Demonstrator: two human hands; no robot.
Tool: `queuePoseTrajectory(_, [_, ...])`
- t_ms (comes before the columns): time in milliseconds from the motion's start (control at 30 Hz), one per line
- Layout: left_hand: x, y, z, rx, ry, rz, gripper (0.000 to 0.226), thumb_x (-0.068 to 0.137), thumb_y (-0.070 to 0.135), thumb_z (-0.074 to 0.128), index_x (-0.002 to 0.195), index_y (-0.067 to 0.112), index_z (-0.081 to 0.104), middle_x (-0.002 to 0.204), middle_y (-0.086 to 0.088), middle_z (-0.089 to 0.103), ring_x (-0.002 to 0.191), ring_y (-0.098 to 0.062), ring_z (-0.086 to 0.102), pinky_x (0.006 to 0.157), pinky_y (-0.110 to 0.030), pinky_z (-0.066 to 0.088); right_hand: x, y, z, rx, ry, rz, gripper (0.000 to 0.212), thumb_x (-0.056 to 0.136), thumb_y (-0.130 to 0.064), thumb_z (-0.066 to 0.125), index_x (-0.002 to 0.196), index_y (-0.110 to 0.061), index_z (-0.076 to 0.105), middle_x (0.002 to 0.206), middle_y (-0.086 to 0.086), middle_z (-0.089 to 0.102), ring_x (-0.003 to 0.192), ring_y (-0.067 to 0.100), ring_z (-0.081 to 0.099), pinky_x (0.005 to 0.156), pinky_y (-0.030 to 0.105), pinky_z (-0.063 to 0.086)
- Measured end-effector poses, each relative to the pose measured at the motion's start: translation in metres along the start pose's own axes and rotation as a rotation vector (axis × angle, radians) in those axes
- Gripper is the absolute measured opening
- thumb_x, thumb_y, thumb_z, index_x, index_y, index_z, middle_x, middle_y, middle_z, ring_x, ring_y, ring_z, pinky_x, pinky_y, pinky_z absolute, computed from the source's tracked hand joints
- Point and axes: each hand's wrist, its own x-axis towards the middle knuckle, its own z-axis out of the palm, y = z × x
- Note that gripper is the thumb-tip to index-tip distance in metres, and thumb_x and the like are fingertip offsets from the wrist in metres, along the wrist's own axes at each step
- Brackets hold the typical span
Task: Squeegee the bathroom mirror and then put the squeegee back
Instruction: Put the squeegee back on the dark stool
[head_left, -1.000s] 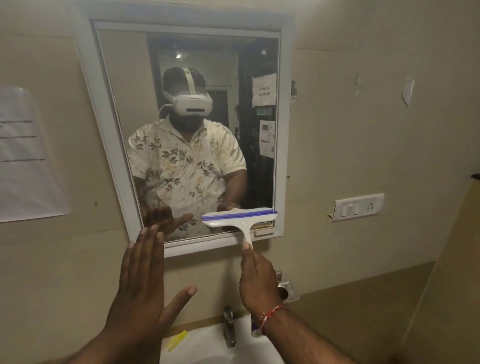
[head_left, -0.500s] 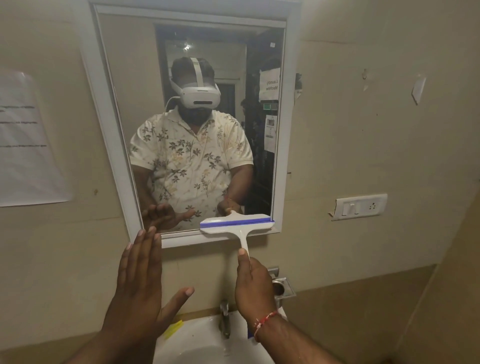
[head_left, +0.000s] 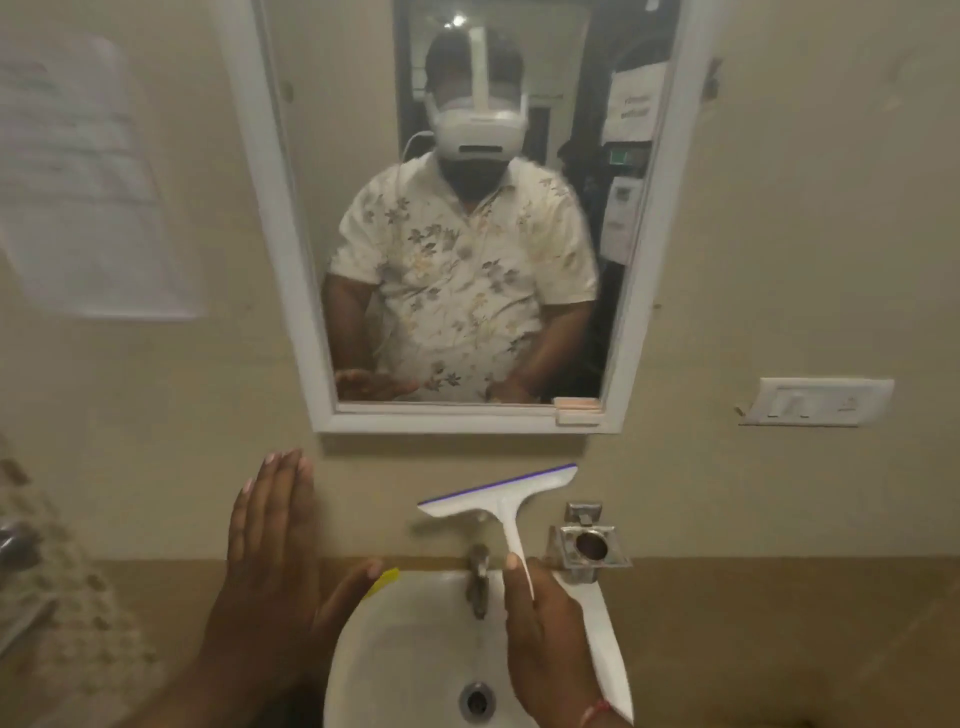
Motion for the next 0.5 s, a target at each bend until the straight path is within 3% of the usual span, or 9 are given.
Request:
queuePoseTrajectory(100, [-0.047, -0.023, -0.01, 0.042, -0.087, -0.122, 0.114, 0.108, 0.082, 0.037, 0.18, -0.004, 0.017, 0.192, -0.021, 0.01, 0.179, -0.045, 0.011, 0.142, -0.068, 0.014, -0.026, 0.032, 0.004, -0.12, -0.229, 0.1, 0.041, 0.107, -0.058, 0.056, 0.088, -0.022, 0.064, 0.068, -0.003, 0.072, 0.062, 0.006, 0.066, 0.062, 0.019, 0.048])
queuePoseTrajectory(167, [-0.084, -0.039, -0.018, 0.048, -0.163, -0.226, 0.115, 0.106, 0.084, 0.036, 0.183, 0.004, 0.005, 0.194, -0.015, 0.0, 0.18, -0.041, 0.003, 0.142, -0.067, 0.012, -0.039, 0.047, 0.016, -0.221, -0.329, 0.142, 0.033, 0.104, -0.052, 0.067, 0.089, -0.023, 0.062, 0.063, -0.001, 0.067, 0.061, 0.004, 0.064, 0.061, 0.015, 0.046])
queuePoseTrajectory(233, [-0.127, -0.057, -0.027, 0.073, -0.223, -0.33, 0.117, 0.105, 0.086, 0.037, 0.184, 0.009, -0.002, 0.194, -0.012, -0.005, 0.18, -0.039, -0.002, 0.142, -0.068, 0.011, -0.053, 0.053, 0.044, -0.299, -0.457, 0.157, 0.028, 0.1, -0.048, 0.073, 0.09, -0.026, 0.059, 0.07, 0.0, 0.067, 0.064, 0.007, 0.062, 0.061, 0.015, 0.045])
queuePoseTrajectory(300, [-0.162, -0.071, -0.033, 0.099, -0.268, -0.412, 0.118, 0.105, 0.088, 0.036, 0.184, 0.009, -0.002, 0.194, -0.012, -0.007, 0.181, -0.038, -0.005, 0.143, -0.068, 0.01, -0.057, 0.049, 0.073, -0.361, -0.579, 0.098, 0.026, 0.098, -0.046, 0.075, 0.089, -0.032, 0.055, 0.081, -0.004, 0.064, 0.072, 0.008, 0.058, 0.069, 0.022, 0.046])
queuePoseTrajectory(367, [-0.195, -0.085, -0.037, 0.157, -0.298, -0.471, 0.118, 0.106, 0.089, 0.034, 0.183, 0.007, -0.002, 0.194, -0.014, -0.006, 0.18, -0.04, -0.003, 0.143, -0.067, 0.011, -0.057, 0.033, 0.111, -0.372, -0.68, 0.019, 0.021, 0.102, -0.041, 0.074, 0.092, -0.032, 0.058, 0.082, -0.008, 0.065, 0.077, 0.002, 0.061, 0.068, 0.012, 0.044])
queuePoseTrajectory(500, [-0.247, -0.117, -0.033, 0.229, -0.329, -0.531, 0.117, 0.108, 0.084, 0.041, 0.181, -0.002, 0.01, 0.192, -0.022, 0.006, 0.179, -0.045, 0.008, 0.141, -0.07, 0.016, -0.056, 0.009, 0.2, -0.288, -0.797, -0.024, 0.009, 0.108, -0.036, 0.068, 0.115, -0.032, 0.063, 0.095, -0.019, 0.066, 0.085, 0.003, 0.062, 0.077, 0.017, 0.044])
